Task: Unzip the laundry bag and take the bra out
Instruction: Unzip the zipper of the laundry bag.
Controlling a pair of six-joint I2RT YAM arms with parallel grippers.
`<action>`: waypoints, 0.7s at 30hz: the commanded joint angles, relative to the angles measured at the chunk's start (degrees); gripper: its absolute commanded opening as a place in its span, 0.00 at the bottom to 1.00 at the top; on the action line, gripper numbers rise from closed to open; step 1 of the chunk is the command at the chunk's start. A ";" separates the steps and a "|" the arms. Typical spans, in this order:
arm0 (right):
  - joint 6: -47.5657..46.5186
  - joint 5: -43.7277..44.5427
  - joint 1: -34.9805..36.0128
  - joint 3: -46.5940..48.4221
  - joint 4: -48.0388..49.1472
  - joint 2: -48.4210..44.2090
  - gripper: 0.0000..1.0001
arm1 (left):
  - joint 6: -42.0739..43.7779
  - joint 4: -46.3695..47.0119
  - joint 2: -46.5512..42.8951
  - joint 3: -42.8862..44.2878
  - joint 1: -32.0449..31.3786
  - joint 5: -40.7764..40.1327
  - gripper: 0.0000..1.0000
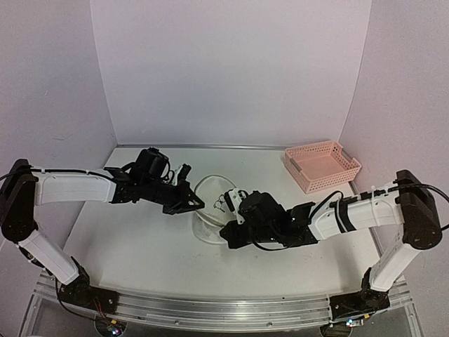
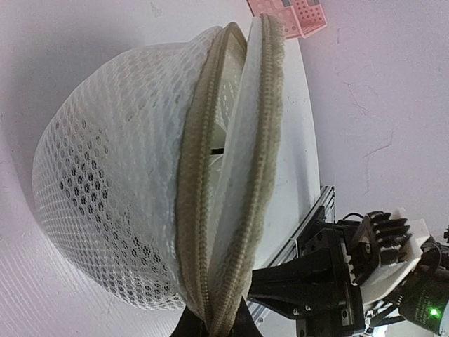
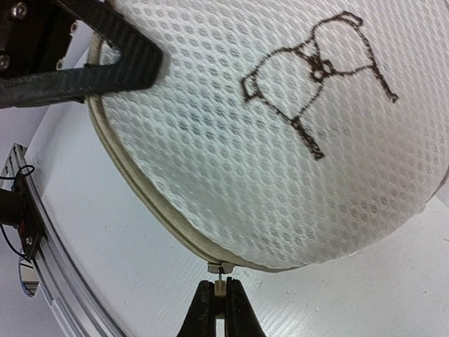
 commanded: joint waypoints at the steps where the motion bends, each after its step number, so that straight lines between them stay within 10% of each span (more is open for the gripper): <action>1: -0.94 4.35 -0.20 -2.24 -2.39 -4.25 0.00 | 2.42 3.35 -3.96 2.84 0.43 2.35 0.00; 21: -5.20 3.67 -8.21 -10.93 -3.27 -14.76 0.00 | 7.36 3.50 -7.42 2.13 0.43 10.28 0.00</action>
